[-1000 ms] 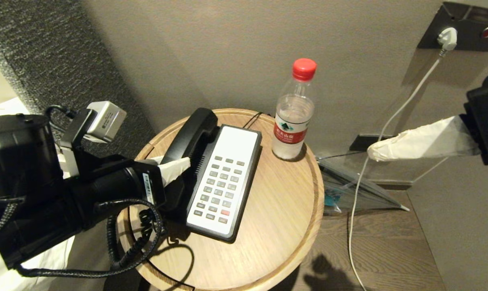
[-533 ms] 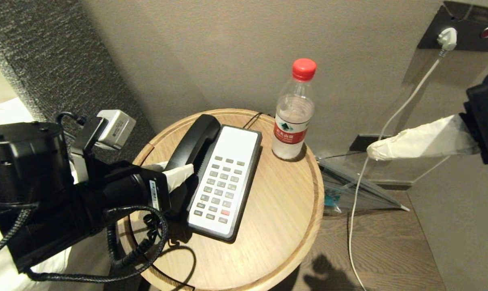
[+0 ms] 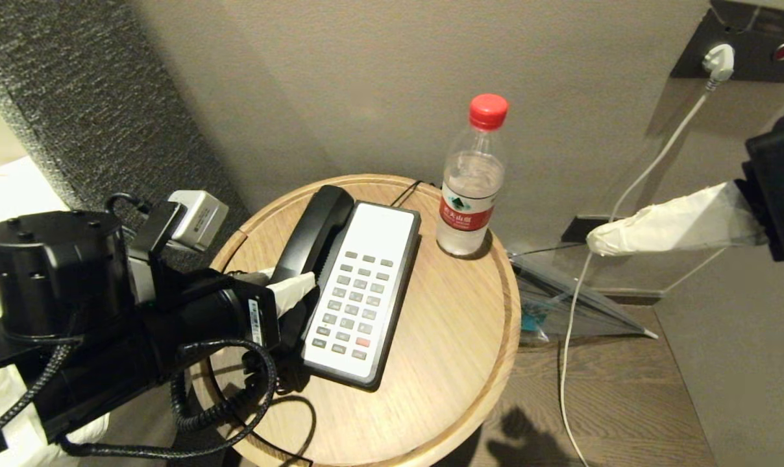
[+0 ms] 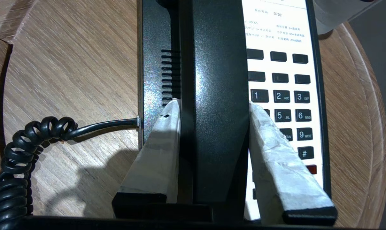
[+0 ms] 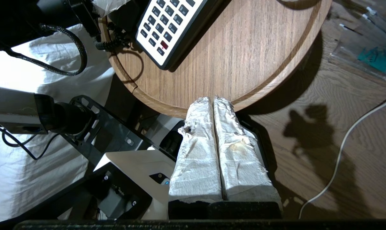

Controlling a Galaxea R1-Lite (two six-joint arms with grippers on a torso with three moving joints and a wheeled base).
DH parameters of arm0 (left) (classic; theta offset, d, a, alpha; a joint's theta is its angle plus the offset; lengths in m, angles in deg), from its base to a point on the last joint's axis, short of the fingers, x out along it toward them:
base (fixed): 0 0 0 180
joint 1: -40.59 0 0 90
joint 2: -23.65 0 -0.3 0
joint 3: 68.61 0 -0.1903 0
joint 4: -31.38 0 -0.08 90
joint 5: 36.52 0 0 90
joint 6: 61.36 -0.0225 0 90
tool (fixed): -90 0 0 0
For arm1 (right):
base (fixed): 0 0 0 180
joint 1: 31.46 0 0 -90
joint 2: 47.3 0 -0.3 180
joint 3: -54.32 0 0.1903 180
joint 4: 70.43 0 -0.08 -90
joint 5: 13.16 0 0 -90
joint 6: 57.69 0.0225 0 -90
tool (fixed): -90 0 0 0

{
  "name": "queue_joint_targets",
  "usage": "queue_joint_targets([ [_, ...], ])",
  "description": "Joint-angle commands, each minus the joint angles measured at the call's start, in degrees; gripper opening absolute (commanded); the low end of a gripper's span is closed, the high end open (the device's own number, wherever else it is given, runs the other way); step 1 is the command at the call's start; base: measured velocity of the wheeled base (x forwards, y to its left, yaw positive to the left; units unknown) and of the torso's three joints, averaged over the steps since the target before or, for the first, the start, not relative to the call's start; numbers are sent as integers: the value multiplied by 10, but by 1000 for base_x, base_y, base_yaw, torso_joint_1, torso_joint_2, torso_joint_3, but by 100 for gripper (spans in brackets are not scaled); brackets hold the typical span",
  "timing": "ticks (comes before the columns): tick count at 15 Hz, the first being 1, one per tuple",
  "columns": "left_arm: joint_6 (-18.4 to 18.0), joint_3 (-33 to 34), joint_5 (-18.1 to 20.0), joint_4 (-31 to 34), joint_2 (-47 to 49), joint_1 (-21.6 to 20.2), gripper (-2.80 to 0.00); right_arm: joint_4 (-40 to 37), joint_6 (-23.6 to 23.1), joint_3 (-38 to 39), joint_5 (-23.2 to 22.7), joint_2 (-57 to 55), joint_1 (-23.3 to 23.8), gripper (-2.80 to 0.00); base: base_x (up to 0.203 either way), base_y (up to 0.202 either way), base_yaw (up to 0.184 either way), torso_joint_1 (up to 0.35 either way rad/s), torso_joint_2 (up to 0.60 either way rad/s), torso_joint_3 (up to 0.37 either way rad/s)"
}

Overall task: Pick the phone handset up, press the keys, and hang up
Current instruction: Put the handset back

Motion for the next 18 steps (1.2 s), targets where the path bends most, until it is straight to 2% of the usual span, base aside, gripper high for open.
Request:
queue_joint_targets([
  [1,1,7,1,-3,5,0,-280,-3,1,1,0,-1,0,-280,0,0,0,0,0,0],
  [10,1,10,-1,-13,18,0,-280,-5,2,2,0,-1,0,-280,0,0,0,0,0,0],
  [11,1,4,-1,-15,17,0,0,-5,2,3,0,-1,0,-280,0,0,0,0,0,0],
  [18,-3,-15,3,-55,-18,-1,0,-3,2,33,0,2,-1,-280,0,0,0,0,0,0],
])
